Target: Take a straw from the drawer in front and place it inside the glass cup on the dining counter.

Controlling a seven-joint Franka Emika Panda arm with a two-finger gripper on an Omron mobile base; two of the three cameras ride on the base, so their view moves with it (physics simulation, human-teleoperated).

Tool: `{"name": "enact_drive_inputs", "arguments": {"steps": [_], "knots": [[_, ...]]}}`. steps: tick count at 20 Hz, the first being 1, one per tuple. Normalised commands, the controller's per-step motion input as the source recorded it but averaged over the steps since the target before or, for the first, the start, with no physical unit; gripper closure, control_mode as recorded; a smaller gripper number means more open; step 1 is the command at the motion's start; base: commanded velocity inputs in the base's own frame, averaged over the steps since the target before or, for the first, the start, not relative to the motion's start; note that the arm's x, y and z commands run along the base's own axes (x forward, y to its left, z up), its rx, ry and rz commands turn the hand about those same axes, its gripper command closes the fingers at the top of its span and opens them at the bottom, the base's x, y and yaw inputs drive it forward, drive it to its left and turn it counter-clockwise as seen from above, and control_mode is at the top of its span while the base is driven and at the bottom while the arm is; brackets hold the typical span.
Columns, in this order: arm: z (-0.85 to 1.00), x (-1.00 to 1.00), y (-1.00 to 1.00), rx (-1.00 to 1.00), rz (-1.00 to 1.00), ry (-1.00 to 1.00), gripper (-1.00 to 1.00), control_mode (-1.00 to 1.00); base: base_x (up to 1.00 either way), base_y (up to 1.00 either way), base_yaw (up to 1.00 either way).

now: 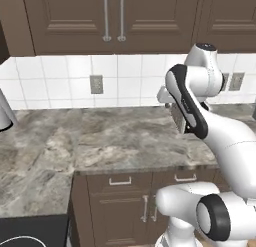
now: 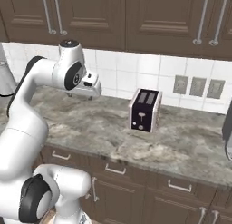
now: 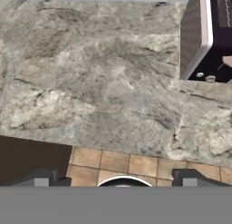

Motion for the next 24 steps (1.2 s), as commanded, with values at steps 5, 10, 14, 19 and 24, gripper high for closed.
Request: {"name": "enact_drive_inputs", "arguments": {"steps": [5,10,14,19,24], "knots": [[0.0,0.0,0.0,0.0,0.0,0.0,-1.0,1.0,0.0,-0.37,0.45],[0.0,0.0,0.0,0.0,0.0,0.0,-1.0,1.0,0.0,-0.54,0.46],[0.0,0.0,0.0,0.0,0.0,0.0,-1.0,1.0,0.0,-0.68,0.45],[0.0,0.0,0.0,0.0,0.0,0.0,-1.0,1.0,0.03,-0.61,0.41],[0.0,0.0,0.0,0.0,0.0,0.0,-1.0,1.0,0.13,-0.36,0.32]]}}
